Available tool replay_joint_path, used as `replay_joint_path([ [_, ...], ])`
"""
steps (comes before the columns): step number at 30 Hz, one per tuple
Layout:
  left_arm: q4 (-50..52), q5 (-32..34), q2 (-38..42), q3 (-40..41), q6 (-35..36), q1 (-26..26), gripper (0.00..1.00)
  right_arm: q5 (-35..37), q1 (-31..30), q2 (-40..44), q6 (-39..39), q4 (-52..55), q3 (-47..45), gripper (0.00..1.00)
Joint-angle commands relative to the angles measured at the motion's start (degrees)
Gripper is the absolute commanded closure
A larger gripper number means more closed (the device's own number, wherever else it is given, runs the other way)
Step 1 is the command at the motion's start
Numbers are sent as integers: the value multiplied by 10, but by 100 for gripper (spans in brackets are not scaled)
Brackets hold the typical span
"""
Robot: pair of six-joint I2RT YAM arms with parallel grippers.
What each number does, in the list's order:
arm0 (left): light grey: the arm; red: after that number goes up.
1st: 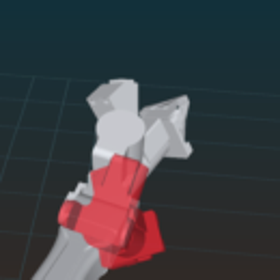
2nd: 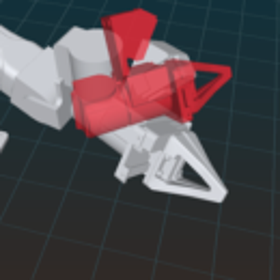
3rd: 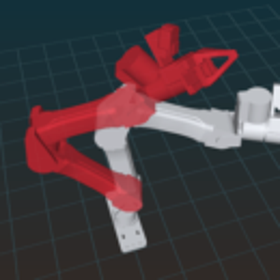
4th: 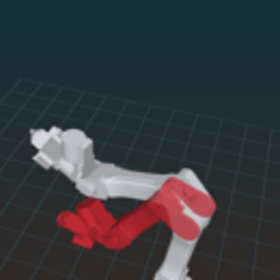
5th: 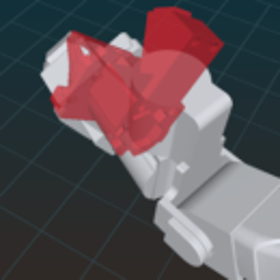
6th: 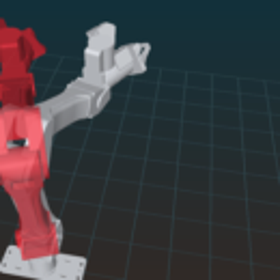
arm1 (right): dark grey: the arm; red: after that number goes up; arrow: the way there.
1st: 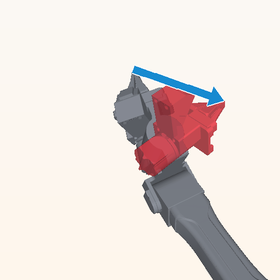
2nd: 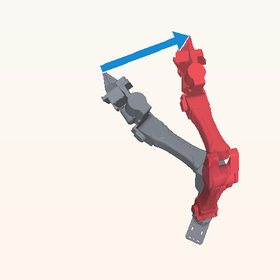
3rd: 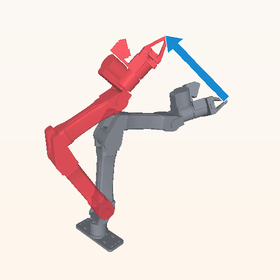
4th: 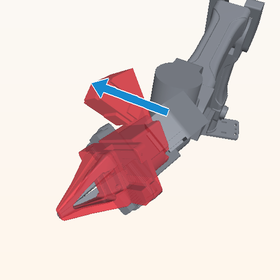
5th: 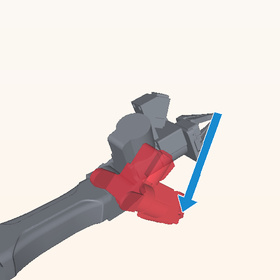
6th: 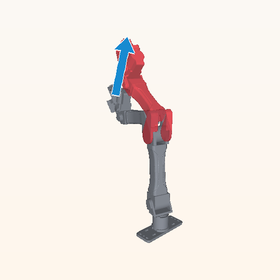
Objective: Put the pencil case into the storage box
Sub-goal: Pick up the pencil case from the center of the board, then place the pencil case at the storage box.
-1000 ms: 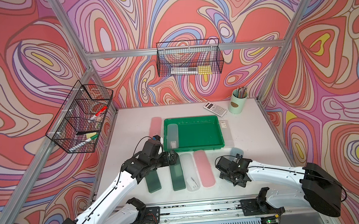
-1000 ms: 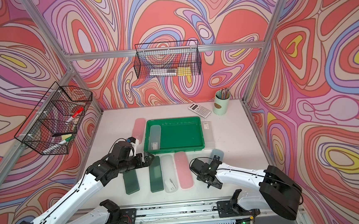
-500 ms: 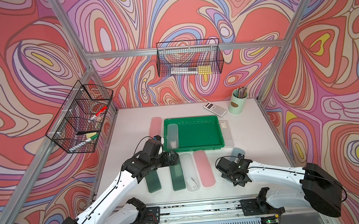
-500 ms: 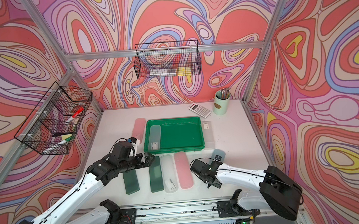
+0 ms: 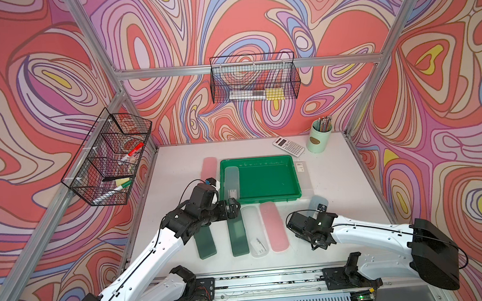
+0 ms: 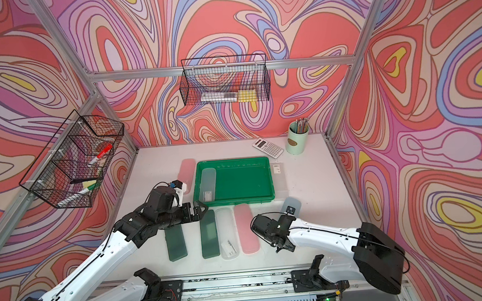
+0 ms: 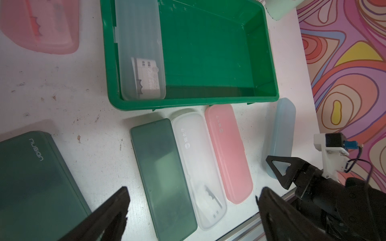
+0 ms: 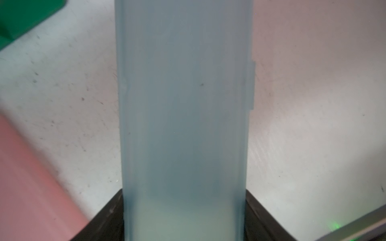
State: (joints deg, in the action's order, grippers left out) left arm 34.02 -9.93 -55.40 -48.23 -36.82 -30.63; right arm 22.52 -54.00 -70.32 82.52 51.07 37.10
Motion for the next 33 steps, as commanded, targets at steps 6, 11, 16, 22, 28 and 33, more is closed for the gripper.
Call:
replay_joint_path([
  [6, 7, -13, 8, -38, 4, 4, 1, 80, -3, 95, 27, 126, 45, 36],
  [11, -27, -31, -18, -62, 0, 5, 1, 113, -2, 106, 0, 171, 92, 36],
  [16, -58, -57, -71, -104, 1, 18, 1, 140, -1, 76, -84, 184, 178, 36],
  [22, -63, -60, -98, -122, 13, 68, 1, 87, 58, 0, -295, 86, 278, 36],
  [28, -58, -71, -106, -129, 14, 125, 1, -58, 146, -118, -494, -63, 362, 36],
  [33, -50, -58, -82, -78, -12, 128, 1, -98, 151, -273, -567, -89, 470, 36],
])
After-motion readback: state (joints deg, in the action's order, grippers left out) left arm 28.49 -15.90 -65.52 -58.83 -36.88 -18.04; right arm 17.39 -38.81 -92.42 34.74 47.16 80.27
